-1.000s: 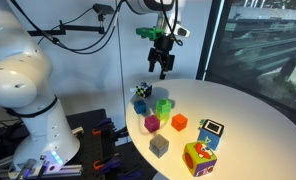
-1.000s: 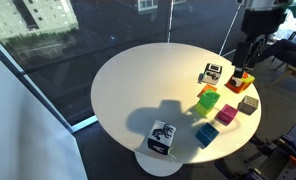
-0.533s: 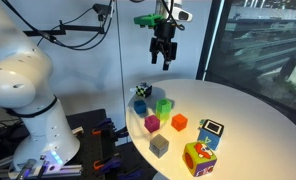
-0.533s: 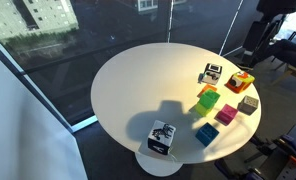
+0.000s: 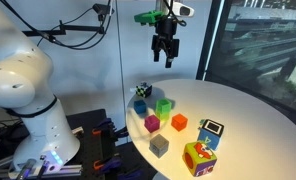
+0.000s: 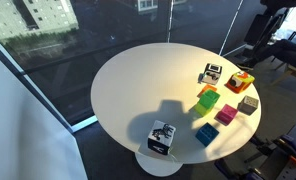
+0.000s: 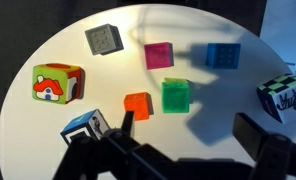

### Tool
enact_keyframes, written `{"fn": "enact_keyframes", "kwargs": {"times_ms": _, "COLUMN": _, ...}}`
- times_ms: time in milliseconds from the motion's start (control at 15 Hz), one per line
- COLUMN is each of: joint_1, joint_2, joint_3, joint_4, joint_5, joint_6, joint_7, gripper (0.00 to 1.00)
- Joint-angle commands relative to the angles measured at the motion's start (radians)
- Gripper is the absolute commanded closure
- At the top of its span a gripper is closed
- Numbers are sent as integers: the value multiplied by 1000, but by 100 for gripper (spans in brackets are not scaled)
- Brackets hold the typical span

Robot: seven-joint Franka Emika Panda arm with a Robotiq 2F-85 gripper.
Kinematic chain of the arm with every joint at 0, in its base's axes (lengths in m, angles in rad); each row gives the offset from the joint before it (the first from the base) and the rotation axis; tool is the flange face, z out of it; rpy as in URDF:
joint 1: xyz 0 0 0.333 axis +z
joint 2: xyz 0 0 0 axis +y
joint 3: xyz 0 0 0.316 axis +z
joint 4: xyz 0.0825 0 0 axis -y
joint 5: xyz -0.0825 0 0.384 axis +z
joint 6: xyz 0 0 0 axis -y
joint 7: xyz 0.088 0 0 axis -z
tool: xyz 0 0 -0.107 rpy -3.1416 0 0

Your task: Put the green block on top of the yellow block

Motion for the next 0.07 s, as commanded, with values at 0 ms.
{"fn": "enact_keyframes", "kwargs": {"times_ms": 0, "joint_1": -2, "joint_2": 2, "joint_3": 2, "joint_4": 1, "joint_5": 1, "joint_6": -2, "joint_7": 0, "gripper": 0}}
